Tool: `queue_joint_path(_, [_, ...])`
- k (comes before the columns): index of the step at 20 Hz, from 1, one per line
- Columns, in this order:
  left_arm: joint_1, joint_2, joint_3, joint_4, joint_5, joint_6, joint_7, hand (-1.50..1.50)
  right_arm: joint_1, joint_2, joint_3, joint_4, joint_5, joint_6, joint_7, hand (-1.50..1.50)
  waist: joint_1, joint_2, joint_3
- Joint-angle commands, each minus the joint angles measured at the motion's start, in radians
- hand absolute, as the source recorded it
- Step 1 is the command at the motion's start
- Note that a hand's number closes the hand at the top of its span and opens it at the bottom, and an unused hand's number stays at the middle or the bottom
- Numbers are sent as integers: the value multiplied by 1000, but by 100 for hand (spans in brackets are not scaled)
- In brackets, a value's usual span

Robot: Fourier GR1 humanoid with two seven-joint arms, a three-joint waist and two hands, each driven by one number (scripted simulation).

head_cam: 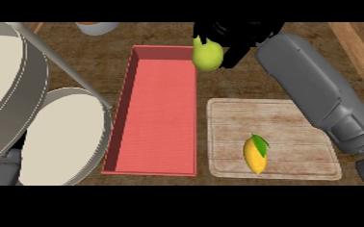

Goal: Pick the pear from the cutting board and place it in the cardboard box

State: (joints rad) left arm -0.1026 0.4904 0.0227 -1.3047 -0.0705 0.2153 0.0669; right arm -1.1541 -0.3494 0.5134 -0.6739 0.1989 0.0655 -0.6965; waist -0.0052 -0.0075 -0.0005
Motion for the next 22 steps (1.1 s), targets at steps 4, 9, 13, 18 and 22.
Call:
queue_joint_path(4, [-4,-29,-8,-11,-20,-7,-4,0,-31,167,-33,-22,-5,34,211,150,19,9,0])
queue_joint_path(9, [-31,-23,6,11,-38,-12,-12,0,-83,288,-61,-34,-13,54,382,150,17,9,0])
queue_joint_path(13, [-36,-9,18,-17,-32,-40,25,0,-91,345,-17,33,-17,1,389,150,37,12,0])
queue_joint_path(18, [-20,-46,-14,-21,-46,-48,-26,0,-160,348,112,59,-116,-94,494,150,85,20,-1])
queue_joint_path(22, [-62,-44,-9,-14,-48,-60,4,0,-143,349,185,103,-137,-183,541,150,91,22,-1])
